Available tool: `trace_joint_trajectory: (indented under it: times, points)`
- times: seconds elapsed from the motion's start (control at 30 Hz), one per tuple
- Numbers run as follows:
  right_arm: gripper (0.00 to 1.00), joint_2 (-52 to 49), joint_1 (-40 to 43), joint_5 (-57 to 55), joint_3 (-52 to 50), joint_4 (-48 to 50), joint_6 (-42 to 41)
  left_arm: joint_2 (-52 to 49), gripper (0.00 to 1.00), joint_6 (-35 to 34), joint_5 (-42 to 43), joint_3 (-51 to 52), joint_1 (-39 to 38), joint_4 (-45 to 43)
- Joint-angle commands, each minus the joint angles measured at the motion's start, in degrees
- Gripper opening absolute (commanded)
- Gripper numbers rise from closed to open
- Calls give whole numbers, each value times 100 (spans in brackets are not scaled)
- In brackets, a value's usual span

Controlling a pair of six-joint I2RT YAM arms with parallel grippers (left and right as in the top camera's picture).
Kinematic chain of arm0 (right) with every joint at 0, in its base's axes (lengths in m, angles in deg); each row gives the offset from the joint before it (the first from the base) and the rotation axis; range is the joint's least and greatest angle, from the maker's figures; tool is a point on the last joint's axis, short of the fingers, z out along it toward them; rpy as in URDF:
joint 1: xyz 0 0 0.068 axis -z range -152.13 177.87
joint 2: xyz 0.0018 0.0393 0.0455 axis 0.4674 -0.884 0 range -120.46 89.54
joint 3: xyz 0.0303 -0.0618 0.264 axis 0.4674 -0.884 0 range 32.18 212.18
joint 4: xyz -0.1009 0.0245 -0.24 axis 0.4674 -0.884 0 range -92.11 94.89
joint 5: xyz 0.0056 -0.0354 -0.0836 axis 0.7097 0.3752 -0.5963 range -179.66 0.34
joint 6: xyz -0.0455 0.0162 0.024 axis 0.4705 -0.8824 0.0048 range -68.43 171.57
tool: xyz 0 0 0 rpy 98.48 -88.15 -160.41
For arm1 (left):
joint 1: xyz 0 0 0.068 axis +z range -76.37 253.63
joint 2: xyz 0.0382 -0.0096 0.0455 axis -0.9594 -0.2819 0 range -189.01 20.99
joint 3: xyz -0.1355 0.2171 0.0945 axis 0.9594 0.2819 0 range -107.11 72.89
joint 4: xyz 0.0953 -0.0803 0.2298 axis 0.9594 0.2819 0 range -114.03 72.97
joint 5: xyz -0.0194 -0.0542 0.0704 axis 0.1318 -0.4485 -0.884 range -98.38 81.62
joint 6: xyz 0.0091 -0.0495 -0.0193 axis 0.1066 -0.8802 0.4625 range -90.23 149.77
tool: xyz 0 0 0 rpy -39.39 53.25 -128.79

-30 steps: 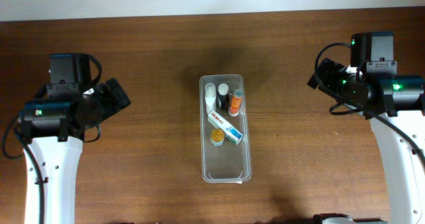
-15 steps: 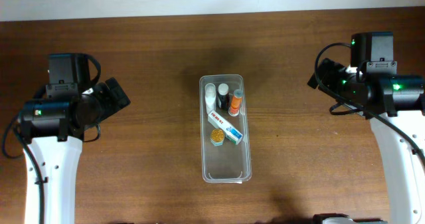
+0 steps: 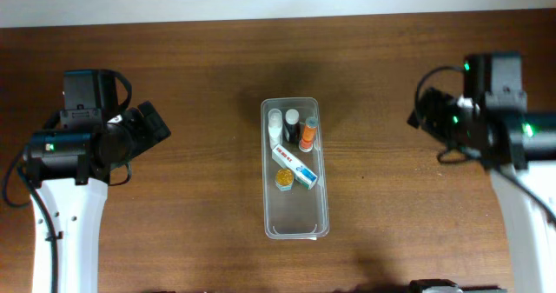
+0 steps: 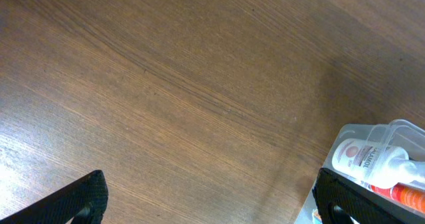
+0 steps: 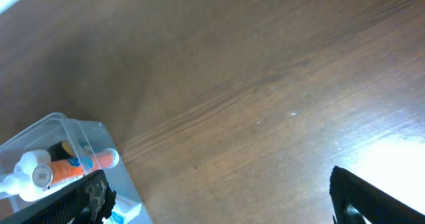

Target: Pack container

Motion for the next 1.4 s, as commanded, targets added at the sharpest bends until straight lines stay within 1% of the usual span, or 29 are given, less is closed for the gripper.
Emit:
trace_joint_trajectory:
  times: [0.0,0.13,0.27,0.3,0.43,0.47,0.57,0.7,0.83,1.07,1.37]
  points:
    - [98,1062,28,-577,-640,361,76,-4,99,15,-2,-35,28,-4]
    - [98,2100,28,-911,-1714,1043,76,-4,99,15,-2,-35,28,-4]
    - [98,3174,31,-1261,-2894,1460,72,-4,99,15,-2,-35,28,-2]
    - [98,3630,35,-1296,-3351,1482,72,-4,99,15,-2,-35,28,0]
    - [98,4710,33,-1294,-4341,1198,72,-4,100,15,-2,-35,28,0]
    - [98,4922,33,-1303,-4551,1217,72,-4,99,15,-2,-35,28,0]
    - [98,5536,33,-1427,-5318,1674,74,-4,99,15,-2,-35,28,0]
    - [98,6094,33,-1451,-6210,2114,72,-4,99,15,-2,-35,28,0]
    - [98,6666,33,-1445,-6826,2280,74,-4,100,15,-2,-35,28,2]
    - [98,7265,33,-1464,-7147,2280,74,-4,100,15,-2,-35,28,2]
    - [98,7259,33,-1458,-7372,2444,72,-4,99,15,-2,-35,28,2]
